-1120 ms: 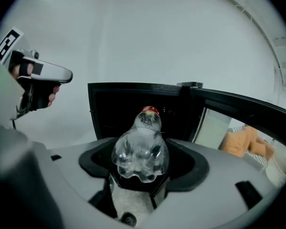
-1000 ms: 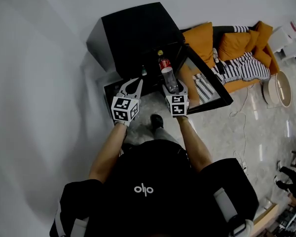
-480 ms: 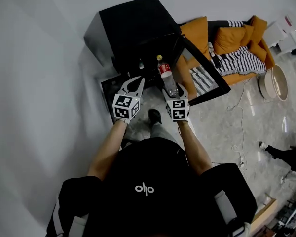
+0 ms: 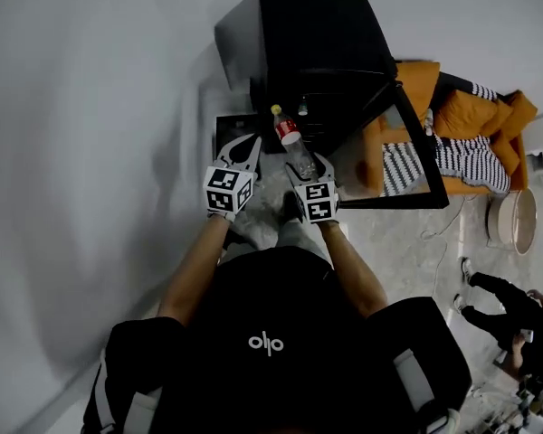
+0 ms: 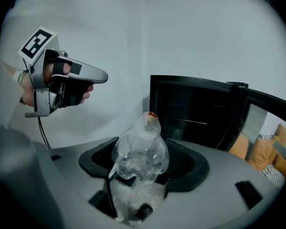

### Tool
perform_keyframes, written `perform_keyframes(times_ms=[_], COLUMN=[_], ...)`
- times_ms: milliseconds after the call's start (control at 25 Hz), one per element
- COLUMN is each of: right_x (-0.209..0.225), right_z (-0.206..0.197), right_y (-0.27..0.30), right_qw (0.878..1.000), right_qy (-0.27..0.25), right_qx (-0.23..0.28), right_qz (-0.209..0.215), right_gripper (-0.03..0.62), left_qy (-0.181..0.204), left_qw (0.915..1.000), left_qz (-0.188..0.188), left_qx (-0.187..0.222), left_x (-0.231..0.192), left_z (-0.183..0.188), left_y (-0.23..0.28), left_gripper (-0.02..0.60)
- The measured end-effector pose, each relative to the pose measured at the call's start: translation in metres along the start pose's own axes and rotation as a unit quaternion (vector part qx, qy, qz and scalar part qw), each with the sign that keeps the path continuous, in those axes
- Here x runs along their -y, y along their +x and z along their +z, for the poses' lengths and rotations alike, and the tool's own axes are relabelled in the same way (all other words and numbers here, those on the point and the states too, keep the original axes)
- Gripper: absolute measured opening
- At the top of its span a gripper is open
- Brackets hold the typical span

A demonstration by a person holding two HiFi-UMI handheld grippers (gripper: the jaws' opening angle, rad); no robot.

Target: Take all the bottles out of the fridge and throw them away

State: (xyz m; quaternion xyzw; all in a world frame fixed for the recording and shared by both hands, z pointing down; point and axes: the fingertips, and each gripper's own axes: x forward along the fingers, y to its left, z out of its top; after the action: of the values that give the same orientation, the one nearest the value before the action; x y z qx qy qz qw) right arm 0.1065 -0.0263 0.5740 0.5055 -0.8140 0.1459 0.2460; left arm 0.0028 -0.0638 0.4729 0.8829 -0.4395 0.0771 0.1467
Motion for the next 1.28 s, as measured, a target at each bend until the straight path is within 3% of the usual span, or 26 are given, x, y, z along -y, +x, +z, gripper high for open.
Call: perform_keyframes(times_ms=[320, 760, 1000, 1280], right_x=[-0.049, -0.068, -0.084, -0.095], right_z=[0.012, -0.003, -0.044, -0.126], right_y=[0.039, 0.089, 0.15, 0.227], right_qw=[0.996, 0.988, 0.979, 0.968], right_qy=[-0.048, -0.085, -0.104, -0.109], right_qx=[-0.018, -0.059, -0.108, -0.169], right_qz=[0.076, 0.118, 0.141, 0.15], right_gripper=[0.318, 0.318, 0.318, 0.318], left_qy=[-0.036, -0.078, -0.112, -0.139], left_qw=[0.995, 0.9852, 0.9776, 0.9732], left_qz=[0.093, 0.153, 0.177, 0.178], left_qx=[0.008, 0.002, -0.013, -0.045], left_x=[-0.061, -0.108, -0.142, -0.176], left_z=[-0.01, -0.048, -0.097, -0.178], left_y=[-0.047, -0.07, -0.069, -0.05], left_gripper=[0.0, 0.0, 0.0, 0.0])
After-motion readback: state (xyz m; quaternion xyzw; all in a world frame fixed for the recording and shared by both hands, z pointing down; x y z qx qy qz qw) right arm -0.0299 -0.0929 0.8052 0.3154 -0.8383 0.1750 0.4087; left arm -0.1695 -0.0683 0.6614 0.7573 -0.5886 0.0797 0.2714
